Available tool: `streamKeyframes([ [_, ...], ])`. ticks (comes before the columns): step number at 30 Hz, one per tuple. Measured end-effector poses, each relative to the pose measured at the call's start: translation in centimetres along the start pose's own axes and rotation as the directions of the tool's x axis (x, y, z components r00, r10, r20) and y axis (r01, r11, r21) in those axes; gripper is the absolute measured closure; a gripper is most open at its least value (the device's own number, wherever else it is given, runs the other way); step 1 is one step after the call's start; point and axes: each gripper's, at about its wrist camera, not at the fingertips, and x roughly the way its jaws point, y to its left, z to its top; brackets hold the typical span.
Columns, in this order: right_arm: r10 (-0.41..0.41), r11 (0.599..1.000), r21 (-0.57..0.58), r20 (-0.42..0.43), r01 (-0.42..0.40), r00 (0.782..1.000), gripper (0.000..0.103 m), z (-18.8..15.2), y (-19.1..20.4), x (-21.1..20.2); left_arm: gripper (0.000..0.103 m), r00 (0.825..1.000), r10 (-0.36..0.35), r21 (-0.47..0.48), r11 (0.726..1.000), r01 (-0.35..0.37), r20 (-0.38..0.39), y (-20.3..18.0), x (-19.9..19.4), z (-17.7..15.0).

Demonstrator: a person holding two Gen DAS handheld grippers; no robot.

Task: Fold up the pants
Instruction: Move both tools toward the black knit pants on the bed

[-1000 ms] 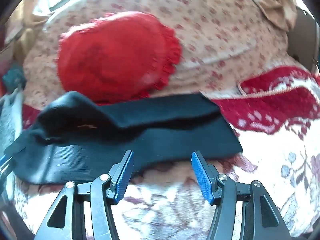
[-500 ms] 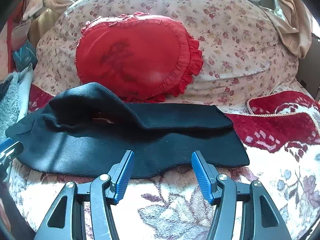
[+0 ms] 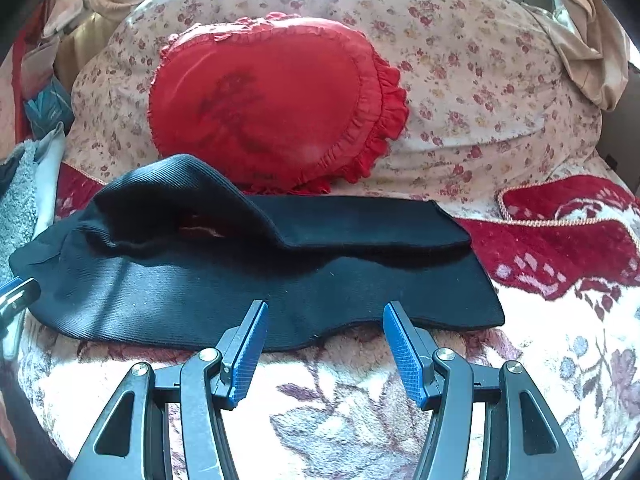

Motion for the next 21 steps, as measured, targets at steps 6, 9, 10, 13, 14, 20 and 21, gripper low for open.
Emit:
streamKeyframes([
  [6,0.006,0.996,0.094,-0.055,0.0,0.998,0.045,-0.6,-3.6,0.9,0.048,0.999,-0.007,-0.188,0.982,-0.003,-0.05,5.0,0.6,0.3],
  [9,0.033,0.986,0.166,-0.077,-0.02,0.996,0.045,-1.0,-5.4,1.4,0.048,0.999,0.022,-0.235,0.972,-0.032,-0.045,6.5,0.6,0.2],
  [10,0.038,0.982,0.188,-0.085,-0.021,0.996,0.045,-1.1,-6.0,1.6,0.048,0.998,0.027,-0.247,0.968,-0.039,-0.051,6.9,0.8,0.3],
  [13,0.09,0.968,0.243,-0.092,-0.065,0.992,0.045,-1.0,-6.9,2.6,0.048,0.998,0.006,-0.285,0.958,-0.025,-0.066,7.7,1.5,0.7],
  [14,0.109,0.962,0.26,-0.09,-0.082,0.99,0.045,-1.0,-7.1,2.8,0.048,0.998,0.003,-0.302,0.953,-0.022,-0.065,8.0,1.7,1.0],
  [20,0.196,0.924,0.354,-0.103,-0.148,0.975,0.045,-0.5,-8.1,4.9,0.048,0.995,-0.041,-0.369,0.929,0.006,-0.087,9.0,4.4,3.1],
  [21,0.199,0.921,0.36,-0.107,-0.148,0.974,0.045,-0.6,-8.1,5.2,0.048,0.995,-0.044,-0.366,0.931,0.007,-0.092,8.8,4.9,3.3],
])
